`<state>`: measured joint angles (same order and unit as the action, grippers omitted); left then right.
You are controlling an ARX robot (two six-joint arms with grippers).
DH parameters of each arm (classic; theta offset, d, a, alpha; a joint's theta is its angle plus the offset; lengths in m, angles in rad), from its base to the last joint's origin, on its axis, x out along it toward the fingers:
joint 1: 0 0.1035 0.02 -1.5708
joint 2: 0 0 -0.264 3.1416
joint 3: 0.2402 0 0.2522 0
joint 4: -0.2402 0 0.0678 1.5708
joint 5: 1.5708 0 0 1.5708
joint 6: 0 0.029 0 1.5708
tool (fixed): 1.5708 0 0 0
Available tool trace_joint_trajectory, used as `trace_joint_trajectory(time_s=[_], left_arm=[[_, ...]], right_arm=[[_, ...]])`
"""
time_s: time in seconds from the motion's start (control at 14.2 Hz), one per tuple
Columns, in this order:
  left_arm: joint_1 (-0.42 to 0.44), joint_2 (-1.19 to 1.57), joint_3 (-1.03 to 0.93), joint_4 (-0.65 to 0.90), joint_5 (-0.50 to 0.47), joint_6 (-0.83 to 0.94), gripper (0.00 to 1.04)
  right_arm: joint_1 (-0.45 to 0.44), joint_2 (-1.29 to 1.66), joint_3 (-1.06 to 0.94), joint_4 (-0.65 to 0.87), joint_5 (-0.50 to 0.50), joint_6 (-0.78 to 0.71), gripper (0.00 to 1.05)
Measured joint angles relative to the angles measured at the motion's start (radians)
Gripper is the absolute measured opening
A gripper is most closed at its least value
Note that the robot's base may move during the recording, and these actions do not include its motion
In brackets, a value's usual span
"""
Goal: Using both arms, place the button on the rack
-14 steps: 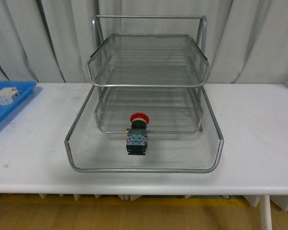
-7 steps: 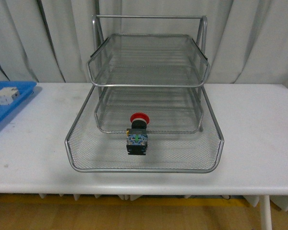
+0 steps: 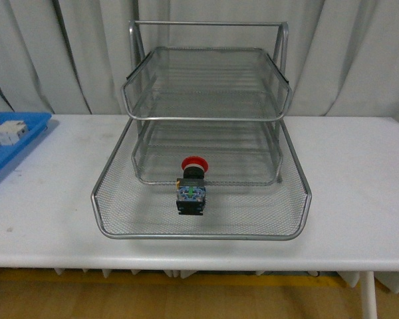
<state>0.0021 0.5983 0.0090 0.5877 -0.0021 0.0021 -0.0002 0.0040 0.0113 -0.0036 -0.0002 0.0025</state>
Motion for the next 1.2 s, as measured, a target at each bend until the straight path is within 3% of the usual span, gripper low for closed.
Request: trace_joint_trajectory(time_s=[0.56,1.06,1.2], left_arm=[[-0.004,-0.292,0.0,-0.282,0.002,0.0,0.02],[-0.004,-0.427,0.0,-0.414,0.002,0.0,0.02],[-0.004,-0.587,0.0,-0.593,0.002,0.0,0.02]], right_arm=[[0.0,0.0,0.0,0.0,0.0,0.0,0.98],[0.0,0.0,0.0,0.0,0.0,0.0,0.98],[0.0,0.0,0.0,0.0,0.001,0.0,0.98]])
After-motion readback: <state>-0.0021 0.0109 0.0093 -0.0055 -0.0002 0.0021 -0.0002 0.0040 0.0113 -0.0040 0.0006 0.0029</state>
